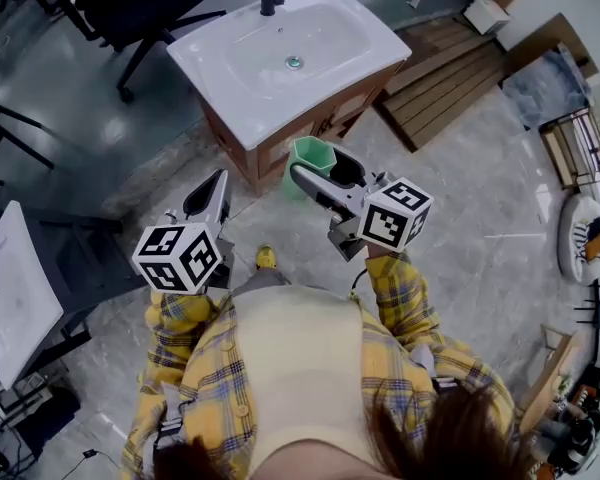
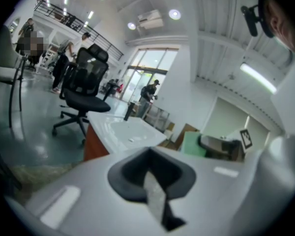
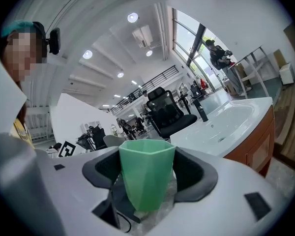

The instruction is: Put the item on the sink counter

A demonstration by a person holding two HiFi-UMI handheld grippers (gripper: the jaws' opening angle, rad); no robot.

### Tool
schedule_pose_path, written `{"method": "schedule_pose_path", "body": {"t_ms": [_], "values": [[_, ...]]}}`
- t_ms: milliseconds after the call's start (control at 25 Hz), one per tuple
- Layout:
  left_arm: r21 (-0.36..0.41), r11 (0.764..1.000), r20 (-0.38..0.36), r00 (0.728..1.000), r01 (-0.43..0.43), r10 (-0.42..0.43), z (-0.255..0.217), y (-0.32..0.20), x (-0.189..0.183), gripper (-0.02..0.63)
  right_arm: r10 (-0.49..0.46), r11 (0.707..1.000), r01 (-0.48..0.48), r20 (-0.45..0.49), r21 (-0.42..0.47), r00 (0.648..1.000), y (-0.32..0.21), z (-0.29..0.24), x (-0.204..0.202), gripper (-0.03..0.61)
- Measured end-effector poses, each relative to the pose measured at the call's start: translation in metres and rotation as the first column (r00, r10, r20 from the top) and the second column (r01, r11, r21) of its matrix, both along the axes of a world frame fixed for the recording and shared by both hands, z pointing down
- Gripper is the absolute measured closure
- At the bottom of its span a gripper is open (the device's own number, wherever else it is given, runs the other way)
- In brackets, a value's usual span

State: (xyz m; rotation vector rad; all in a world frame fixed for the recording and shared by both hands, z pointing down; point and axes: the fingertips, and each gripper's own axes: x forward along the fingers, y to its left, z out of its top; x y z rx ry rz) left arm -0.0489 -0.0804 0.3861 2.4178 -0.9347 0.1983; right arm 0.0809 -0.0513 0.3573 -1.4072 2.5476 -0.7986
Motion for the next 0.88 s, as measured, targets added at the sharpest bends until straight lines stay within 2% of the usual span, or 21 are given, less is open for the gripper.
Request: {"method": "schedule_pose_path", "body": {"t_ms": [280, 520, 880], "values": [[-0.006, 1.000, 0.002, 1.000, 0.014, -0.014, 0.008, -0.021, -0.017, 0.606, -0.017, 1.000, 0.016, -0.024, -0.014, 1.000, -0.032, 0.008, -0.016, 0.276], [-0.005, 0.998, -0.009, 0.998, 0.058, -0.058, 0.009, -0.043, -0.034, 0.606, -0.038, 0.999, 0.038, -0.044, -0.013, 0.998, -0.065, 0.007, -0.026, 0.276], [-0.009, 0.995, -0.003, 0.995, 0.102, -0.102, 0.015, -0.059, -0.039, 0.606, -0.088, 0.996, 0.087, -0.065, -0.012, 0.994, -0.100, 0.010, -0.033, 0.276]]}}
